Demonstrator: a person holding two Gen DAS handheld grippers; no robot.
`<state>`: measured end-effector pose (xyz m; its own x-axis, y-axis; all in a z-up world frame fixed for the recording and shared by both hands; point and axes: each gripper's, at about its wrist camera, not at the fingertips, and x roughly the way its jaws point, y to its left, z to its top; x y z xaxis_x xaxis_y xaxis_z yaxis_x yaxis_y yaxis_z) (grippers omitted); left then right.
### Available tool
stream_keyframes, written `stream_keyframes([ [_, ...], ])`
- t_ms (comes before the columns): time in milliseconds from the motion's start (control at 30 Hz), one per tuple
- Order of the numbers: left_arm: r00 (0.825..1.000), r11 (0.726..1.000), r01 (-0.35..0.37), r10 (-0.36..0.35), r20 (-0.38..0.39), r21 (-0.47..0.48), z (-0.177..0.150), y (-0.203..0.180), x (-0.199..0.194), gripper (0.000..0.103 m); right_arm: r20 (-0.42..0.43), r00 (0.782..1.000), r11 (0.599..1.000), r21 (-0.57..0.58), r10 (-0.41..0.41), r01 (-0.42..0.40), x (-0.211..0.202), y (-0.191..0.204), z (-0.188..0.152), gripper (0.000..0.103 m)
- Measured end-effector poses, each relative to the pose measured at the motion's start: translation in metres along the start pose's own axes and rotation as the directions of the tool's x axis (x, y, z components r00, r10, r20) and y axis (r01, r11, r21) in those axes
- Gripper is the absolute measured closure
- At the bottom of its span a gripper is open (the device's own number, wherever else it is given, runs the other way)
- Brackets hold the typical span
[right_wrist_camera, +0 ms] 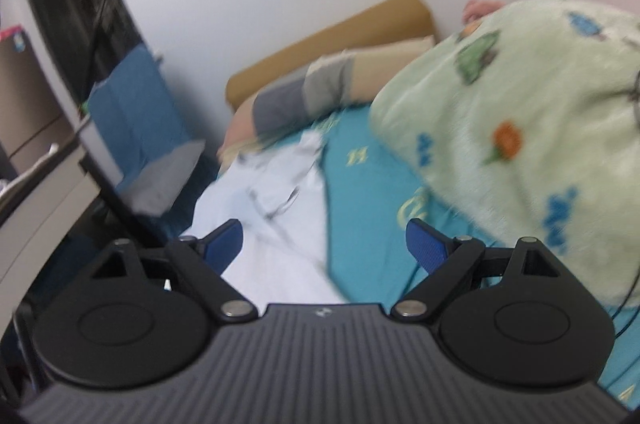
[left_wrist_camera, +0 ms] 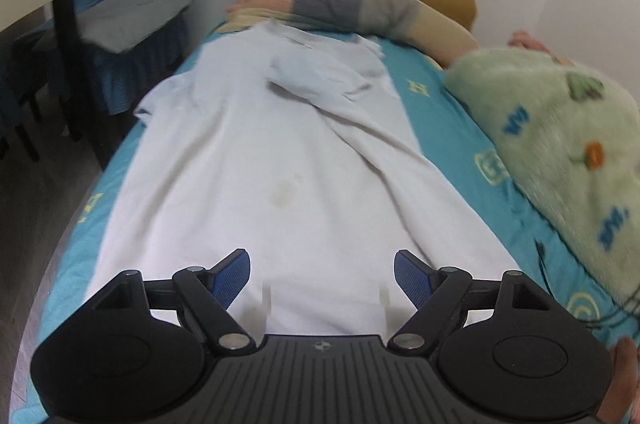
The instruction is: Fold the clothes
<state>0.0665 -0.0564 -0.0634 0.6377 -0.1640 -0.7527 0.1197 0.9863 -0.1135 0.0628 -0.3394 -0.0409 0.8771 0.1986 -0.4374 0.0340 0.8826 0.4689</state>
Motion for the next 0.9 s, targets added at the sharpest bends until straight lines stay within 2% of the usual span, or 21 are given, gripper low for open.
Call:
stream_keyframes([
  [133, 0.996, 0.997, 0.065, -0.063, -0.061, 0.040, -0.008, -0.053, 0.007, 0.026, 0.040, 0.999, 0.999, 0.049, -0.020, 0.018, -0.009, -0.029, 0.009, 0.013],
  [233, 0.988, 0.991, 0.127, -0.123, -0.094, 0.035, -0.013, -0.093, 0.016, 0.030, 0.069, 0.997, 0.996, 0.087, -0.036, 0.030, -0.016, -0.050, 0.016, 0.013],
  [367, 0.970, 0.975, 0.209, -0.197, -0.145, 0.073, -0.022, -0.147, 0.032, 0.031, 0.088, 0.993, 0.986, 0.150, -0.084, 0.071, -0.019, -0.076, 0.020, 0.013],
  [433, 0.956, 0.966, 0.239, -0.217, -0.196, 0.102, -0.032, -0.168, 0.042, 0.032, 0.101, 0.990, 0.980, 0.182, -0.098, 0.078, -0.020, -0.087, 0.022, 0.013],
  [567, 0.944, 0.958, 0.236, -0.187, -0.272, 0.160, -0.053, -0.187, 0.064, 0.053, 0.093, 0.991, 0.966, 0.249, -0.097, 0.071, -0.020, -0.102, 0.022, 0.013],
  [633, 0.951, 0.955, 0.218, -0.162, -0.261, 0.200, -0.062, -0.188, 0.066, 0.064, 0.079, 0.993, 0.962, 0.265, -0.083, 0.059, -0.017, -0.105, 0.019, 0.013],
  [667, 0.955, 0.952, 0.213, -0.155, -0.252, 0.222, -0.064, -0.189, 0.066, 0.084, 0.077, 0.994, 0.963, 0.263, -0.080, 0.057, -0.017, -0.104, 0.019, 0.013],
  [700, 0.959, 0.947, 0.209, -0.149, -0.243, 0.244, -0.065, -0.190, 0.066, 0.098, 0.075, 0.994, 0.964, 0.260, -0.078, 0.056, -0.016, -0.103, 0.018, 0.013],
  [833, 0.961, 0.950, 0.232, -0.190, -0.202, 0.209, -0.053, -0.179, 0.049, 0.099, 0.068, 0.995, 0.967, 0.250, -0.069, 0.050, -0.015, -0.098, 0.017, 0.013],
  [900, 0.958, 0.952, 0.258, -0.230, -0.169, 0.167, -0.042, -0.165, 0.028, 0.099, 0.065, 0.996, 0.968, 0.245, -0.064, 0.047, -0.015, -0.096, 0.016, 0.013],
])
